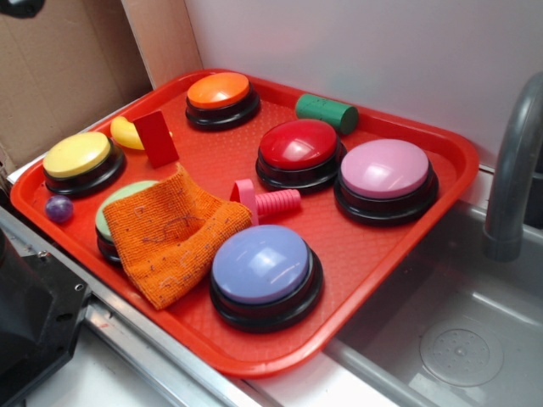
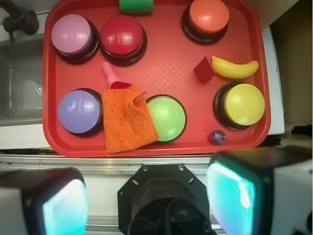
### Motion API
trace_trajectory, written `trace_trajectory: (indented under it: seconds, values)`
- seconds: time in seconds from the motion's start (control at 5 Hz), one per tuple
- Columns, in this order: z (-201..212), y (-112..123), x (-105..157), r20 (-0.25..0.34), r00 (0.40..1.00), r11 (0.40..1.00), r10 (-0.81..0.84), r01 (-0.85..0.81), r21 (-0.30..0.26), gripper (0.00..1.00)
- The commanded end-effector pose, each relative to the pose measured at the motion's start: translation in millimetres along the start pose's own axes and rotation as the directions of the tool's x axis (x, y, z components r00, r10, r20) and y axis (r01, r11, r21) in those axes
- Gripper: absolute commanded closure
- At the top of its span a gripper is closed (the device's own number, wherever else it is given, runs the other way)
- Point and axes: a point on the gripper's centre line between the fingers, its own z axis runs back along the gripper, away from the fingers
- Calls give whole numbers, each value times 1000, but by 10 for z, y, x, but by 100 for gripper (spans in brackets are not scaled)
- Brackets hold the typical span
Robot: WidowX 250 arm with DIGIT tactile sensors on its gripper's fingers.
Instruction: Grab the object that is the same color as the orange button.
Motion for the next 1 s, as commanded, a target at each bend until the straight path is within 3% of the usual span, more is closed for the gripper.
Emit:
trace_trajectory:
  seconds: [0.0,0.4,0.8]
  values:
    - [0,0,0,0,1000,1000,0,0,0,0]
    - [-594,-125,98,0,989,989,148,-148,-9,0]
    - [-1201,-253,64,35,911,911,410,-411,31,0]
